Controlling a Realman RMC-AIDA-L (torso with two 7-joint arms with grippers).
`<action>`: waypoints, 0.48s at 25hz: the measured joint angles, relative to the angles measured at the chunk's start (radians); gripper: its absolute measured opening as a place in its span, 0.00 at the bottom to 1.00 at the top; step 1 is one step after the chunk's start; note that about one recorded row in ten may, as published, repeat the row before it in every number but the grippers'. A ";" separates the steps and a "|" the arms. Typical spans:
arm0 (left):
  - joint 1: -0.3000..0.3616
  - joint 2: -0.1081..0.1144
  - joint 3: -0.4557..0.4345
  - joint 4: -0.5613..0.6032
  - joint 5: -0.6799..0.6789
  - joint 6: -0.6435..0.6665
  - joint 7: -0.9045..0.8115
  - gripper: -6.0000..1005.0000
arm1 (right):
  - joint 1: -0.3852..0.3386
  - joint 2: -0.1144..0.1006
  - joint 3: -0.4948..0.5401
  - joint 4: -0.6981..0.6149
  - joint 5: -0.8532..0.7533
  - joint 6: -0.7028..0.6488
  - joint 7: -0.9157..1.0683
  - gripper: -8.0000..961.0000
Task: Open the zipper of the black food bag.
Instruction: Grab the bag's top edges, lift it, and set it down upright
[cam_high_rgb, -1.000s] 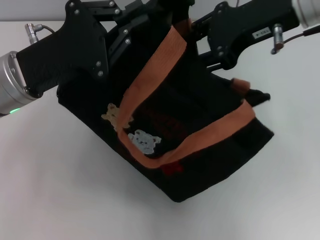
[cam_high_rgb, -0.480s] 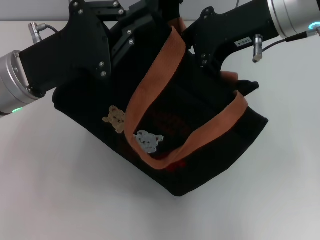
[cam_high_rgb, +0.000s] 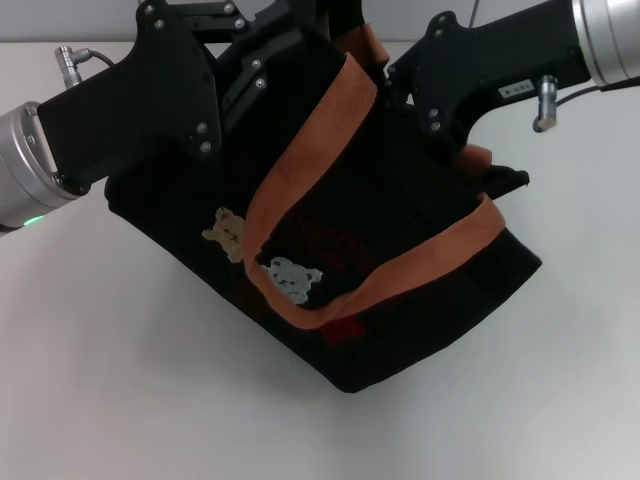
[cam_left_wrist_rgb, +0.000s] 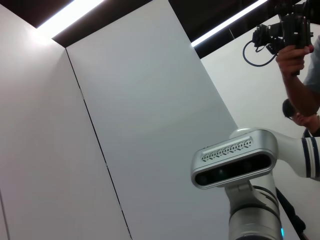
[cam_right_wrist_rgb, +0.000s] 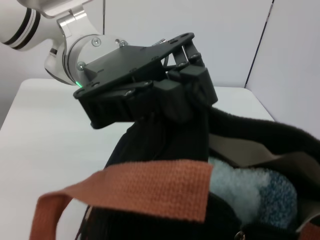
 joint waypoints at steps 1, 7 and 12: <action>0.001 0.000 -0.004 -0.001 0.000 -0.001 0.000 0.11 | -0.007 0.000 0.000 -0.005 0.001 -0.010 0.000 0.01; 0.002 -0.001 -0.005 -0.005 -0.003 -0.005 0.005 0.11 | -0.012 -0.005 0.035 -0.017 -0.001 -0.098 0.000 0.01; 0.002 -0.003 -0.004 -0.010 -0.017 -0.016 0.013 0.11 | -0.012 -0.009 0.055 -0.040 -0.031 -0.180 0.016 0.01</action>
